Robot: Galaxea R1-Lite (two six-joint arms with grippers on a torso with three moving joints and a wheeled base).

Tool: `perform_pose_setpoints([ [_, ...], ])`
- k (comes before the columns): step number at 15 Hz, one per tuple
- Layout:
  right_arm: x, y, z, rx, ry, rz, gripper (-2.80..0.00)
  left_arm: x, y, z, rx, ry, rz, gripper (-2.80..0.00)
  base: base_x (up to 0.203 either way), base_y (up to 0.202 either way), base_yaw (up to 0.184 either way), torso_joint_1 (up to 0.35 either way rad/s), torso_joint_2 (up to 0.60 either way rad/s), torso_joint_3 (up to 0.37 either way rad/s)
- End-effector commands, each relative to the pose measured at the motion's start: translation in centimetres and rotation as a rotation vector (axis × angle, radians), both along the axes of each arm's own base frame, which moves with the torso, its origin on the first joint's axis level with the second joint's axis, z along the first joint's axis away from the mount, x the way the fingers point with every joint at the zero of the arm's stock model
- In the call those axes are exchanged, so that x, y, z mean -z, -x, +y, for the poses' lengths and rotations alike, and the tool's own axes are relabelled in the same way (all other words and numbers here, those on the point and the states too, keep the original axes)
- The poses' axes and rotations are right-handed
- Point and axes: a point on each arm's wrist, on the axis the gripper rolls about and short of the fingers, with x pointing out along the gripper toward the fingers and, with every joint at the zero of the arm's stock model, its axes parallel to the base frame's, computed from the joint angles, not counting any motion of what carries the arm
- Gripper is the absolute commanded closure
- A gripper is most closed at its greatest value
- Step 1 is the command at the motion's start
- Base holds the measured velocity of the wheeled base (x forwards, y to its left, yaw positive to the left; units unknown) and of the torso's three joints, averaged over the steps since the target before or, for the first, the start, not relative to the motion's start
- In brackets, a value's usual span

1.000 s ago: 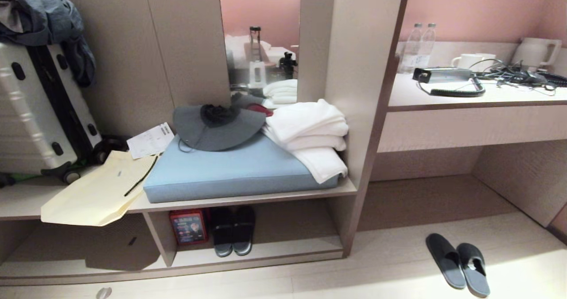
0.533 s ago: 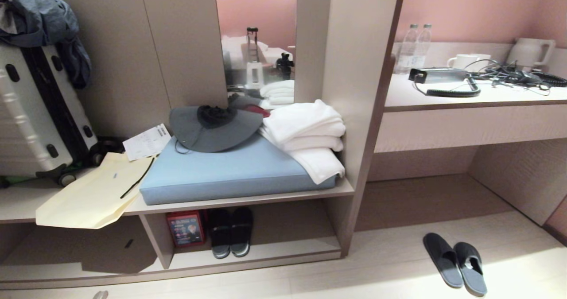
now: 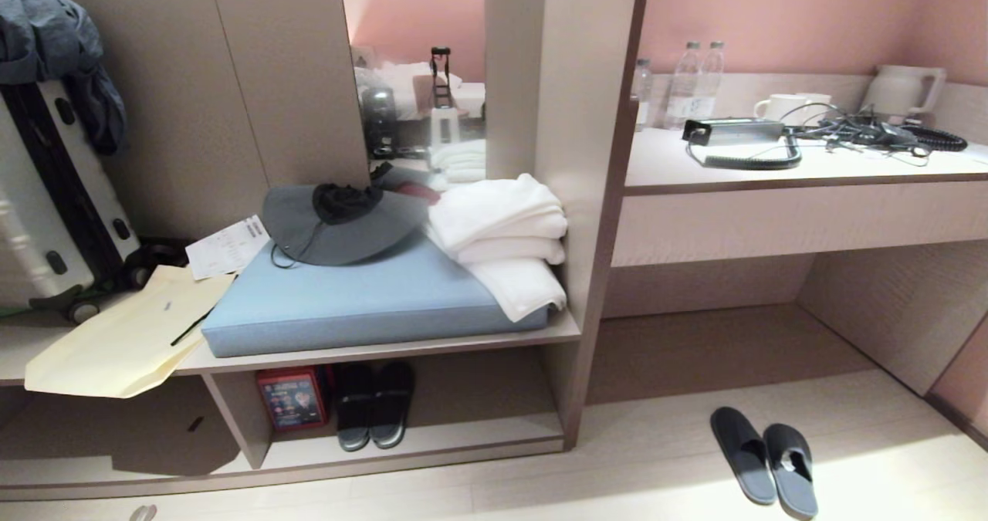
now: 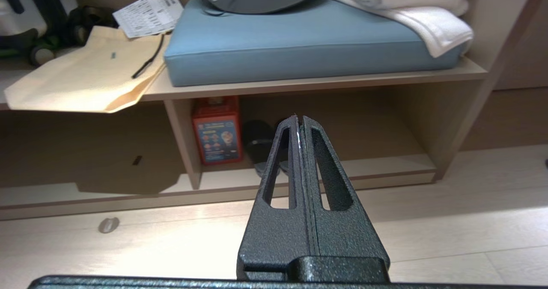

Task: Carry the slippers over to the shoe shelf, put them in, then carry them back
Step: Pick up the slippers on the floor

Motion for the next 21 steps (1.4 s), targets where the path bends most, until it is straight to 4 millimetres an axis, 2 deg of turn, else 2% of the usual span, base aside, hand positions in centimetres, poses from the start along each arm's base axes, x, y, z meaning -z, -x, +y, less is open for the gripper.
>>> perform_pose_setpoints([
  [1, 0.04, -0.01, 0.00, 0.000, 0.000, 0.001, 0.00, 0.03, -0.01, 0.00, -0.001, 0.000, 0.001, 0.00, 0.000, -0.195, 0.008, -0.002, 0.00, -0.002],
  [21, 0.04, -0.01, 0.00, 0.000, 0.000, 0.001, 0.00, 0.00, 0.00, 0.00, 0.000, 0.004, 0.000, 0.00, 0.000, -0.197, 0.002, 0.002, 0.00, 0.002],
])
